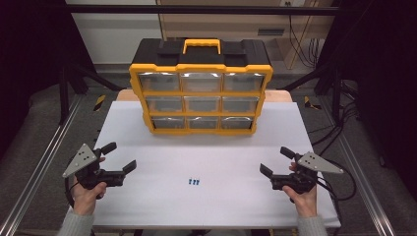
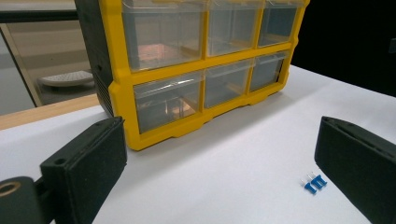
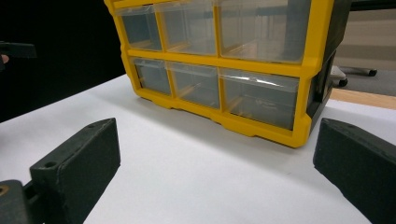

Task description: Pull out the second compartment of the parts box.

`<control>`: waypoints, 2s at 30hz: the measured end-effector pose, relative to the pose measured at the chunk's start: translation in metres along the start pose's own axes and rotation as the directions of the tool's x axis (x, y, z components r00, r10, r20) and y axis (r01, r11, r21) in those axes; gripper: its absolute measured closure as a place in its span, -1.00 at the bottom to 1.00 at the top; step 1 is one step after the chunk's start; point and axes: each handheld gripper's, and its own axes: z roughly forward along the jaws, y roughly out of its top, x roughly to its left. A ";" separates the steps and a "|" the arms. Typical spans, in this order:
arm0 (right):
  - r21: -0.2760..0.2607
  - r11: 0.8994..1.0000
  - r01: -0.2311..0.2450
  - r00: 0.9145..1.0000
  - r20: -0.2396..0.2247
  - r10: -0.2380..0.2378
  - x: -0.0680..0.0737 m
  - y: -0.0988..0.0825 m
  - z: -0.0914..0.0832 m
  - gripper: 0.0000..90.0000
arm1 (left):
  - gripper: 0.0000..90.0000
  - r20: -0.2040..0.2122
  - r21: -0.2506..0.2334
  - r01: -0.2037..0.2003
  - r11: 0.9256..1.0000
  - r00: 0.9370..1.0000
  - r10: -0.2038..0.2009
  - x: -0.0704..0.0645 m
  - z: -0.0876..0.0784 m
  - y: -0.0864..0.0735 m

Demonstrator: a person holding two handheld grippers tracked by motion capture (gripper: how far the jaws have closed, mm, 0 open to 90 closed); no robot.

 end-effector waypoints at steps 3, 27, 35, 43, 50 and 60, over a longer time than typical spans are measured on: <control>-0.001 1.000 -0.001 1.000 0.002 0.001 0.000 0.000 0.000 -0.97 | -0.95 0.002 -0.002 0.001 1.000 1.000 -0.001 0.000 0.000 0.000; 0.006 1.000 0.003 1.000 -0.001 -0.003 0.000 0.000 0.001 -0.97 | -0.94 0.003 0.035 -0.069 0.997 0.998 0.069 -0.004 0.012 0.015; 0.014 1.000 -0.003 1.000 0.007 0.003 0.000 0.000 0.001 -0.97 | -0.94 0.014 0.050 -0.132 0.990 0.991 0.131 -0.008 0.019 0.026; 0.016 1.000 -0.007 1.000 0.003 0.007 0.000 0.000 0.002 -0.97 | -0.94 0.002 0.029 -0.191 0.981 0.981 0.191 -0.011 0.023 0.038; 0.017 1.000 -0.002 1.000 -0.003 0.002 0.000 -0.001 0.002 -0.97 | -0.95 -0.002 0.030 -0.238 0.971 0.971 0.238 -0.015 0.027 0.052; 0.012 1.000 -0.002 1.000 0.000 0.002 0.000 0.000 0.001 -0.97 | -0.99 0.002 0.021 -0.332 0.943 0.943 0.332 -0.025 0.038 0.072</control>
